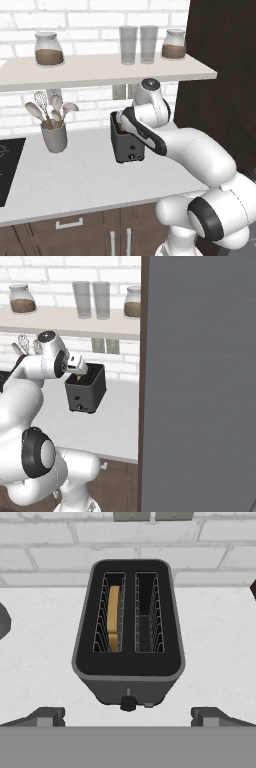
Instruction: Start the toaster. Once the lever pops up, take the bread to the plate on the dining counter.
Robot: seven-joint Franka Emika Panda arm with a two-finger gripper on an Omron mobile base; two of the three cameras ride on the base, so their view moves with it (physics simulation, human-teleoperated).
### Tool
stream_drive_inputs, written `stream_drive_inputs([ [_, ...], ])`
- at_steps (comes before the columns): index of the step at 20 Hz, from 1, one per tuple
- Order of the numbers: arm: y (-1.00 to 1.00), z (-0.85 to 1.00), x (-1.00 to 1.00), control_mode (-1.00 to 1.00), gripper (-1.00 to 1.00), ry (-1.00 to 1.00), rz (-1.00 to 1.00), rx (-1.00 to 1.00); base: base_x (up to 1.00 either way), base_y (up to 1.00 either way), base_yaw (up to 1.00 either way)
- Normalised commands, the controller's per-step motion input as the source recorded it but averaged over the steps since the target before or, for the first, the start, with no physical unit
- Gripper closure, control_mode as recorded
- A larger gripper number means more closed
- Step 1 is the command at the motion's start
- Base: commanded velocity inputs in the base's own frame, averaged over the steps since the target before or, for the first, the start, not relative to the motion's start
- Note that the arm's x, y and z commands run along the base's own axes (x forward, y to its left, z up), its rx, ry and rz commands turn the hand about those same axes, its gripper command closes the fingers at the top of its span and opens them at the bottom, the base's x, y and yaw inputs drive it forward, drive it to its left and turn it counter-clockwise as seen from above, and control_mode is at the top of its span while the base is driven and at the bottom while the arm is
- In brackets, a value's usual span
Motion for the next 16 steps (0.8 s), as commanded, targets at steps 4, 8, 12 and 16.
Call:
stream_drive_inputs([
  [4, 0.00, 0.00, 0.00, -1.00, -1.00, 0.00, 0.00, 0.00, 0.00, 0.00, 0.00],
  [8, 0.00, 0.00, 0.00, -1.00, -1.00, 0.00, 0.00, 0.00, 0.00, 0.00, 0.00],
  [12, 0.00, 0.00, 0.00, -1.00, -1.00, 0.00, 0.00, 0.00, 0.00, 0.00, 0.00],
  [16, 0.00, 0.00, 0.00, -1.00, -1.00, 0.00, 0.00, 0.00, 0.00, 0.00, 0.00],
])
